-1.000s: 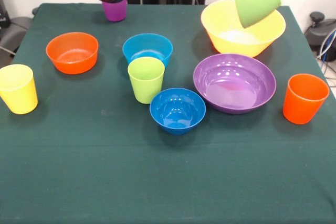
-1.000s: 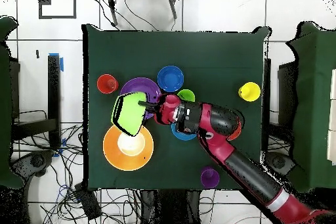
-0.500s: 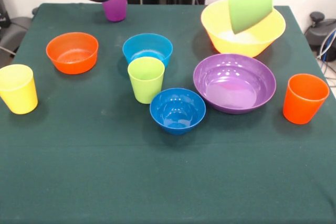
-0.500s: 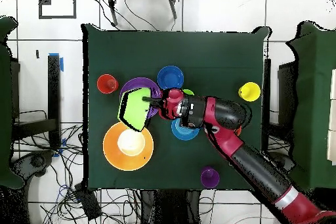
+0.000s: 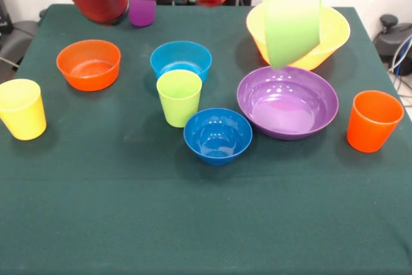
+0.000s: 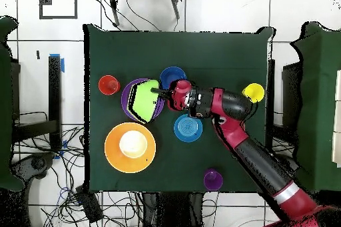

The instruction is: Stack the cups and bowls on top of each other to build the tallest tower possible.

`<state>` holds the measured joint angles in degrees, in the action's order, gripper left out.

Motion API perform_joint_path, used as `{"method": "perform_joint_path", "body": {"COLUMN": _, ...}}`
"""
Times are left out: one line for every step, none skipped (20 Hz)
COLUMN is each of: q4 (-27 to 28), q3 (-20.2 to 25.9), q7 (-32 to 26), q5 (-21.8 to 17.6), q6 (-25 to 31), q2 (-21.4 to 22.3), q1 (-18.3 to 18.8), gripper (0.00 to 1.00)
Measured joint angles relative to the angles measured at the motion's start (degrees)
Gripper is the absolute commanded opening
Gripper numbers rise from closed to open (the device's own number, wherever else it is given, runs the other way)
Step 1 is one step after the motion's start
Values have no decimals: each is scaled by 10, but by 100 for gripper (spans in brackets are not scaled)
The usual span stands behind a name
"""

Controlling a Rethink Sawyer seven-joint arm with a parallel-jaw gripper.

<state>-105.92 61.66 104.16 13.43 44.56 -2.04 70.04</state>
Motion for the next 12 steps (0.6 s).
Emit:
{"method": "perform_joint_path", "body": {"q4": 5, "q3": -2, "q7": 0, "q5": -2, "q6": 0, "q2": -4, "q1": -1, "gripper": 0}}
{"method": "perform_joint_path", "body": {"q4": 11, "q3": -4, "q7": 0, "q5": -5, "q6": 0, "q2": -9, "q1": -2, "gripper": 0}}
{"method": "perform_joint_path", "body": {"q4": 19, "q3": -7, "q7": 0, "q5": -11, "q6": 0, "q2": -15, "q1": -4, "gripper": 0}}
{"method": "perform_joint_path", "body": {"q4": 26, "q3": -9, "q7": 0, "q5": -17, "q6": 0, "q2": -20, "q1": -5, "gripper": 0}}
{"method": "perform_joint_path", "body": {"q4": 35, "q3": -11, "q7": 0, "q5": -25, "q6": 0, "q2": -27, "q1": -6, "gripper": 0}}
{"method": "perform_joint_path", "body": {"q4": 41, "q3": -12, "q7": 0, "q5": -31, "q6": 0, "q2": -33, "q1": -7, "gripper": 0}}
{"method": "perform_joint_path", "body": {"q4": 45, "q3": -13, "q7": 0, "q5": -36, "q6": 0, "q2": -38, "q1": -8, "gripper": 0}}
{"method": "perform_joint_path", "body": {"q4": 57, "q3": -14, "q7": 0, "q5": -48, "q6": 0, "q2": -51, "q1": -8, "gripper": 0}}
{"method": "perform_joint_path", "body": {"q4": 60, "q3": -14, "q7": 0, "q5": -52, "q6": 0, "q2": -56, "q1": -8, "gripper": 0}}
{"method": "perform_joint_path", "body": {"q4": 63, "q3": -14, "q7": 0, "q5": -56, "q6": 0, "q2": -61, "q1": -8, "gripper": 0}}
{"method": "perform_joint_path", "body": {"q4": 65, "q3": -15, "q7": 0, "q5": -59, "q6": 0, "q2": -65, "q1": -8, "gripper": 0}}
{"method": "perform_joint_path", "body": {"q4": 68, "q3": -15, "q7": 0, "q5": -62, "q6": 0, "q2": -70, "q1": -8, "gripper": 0}}
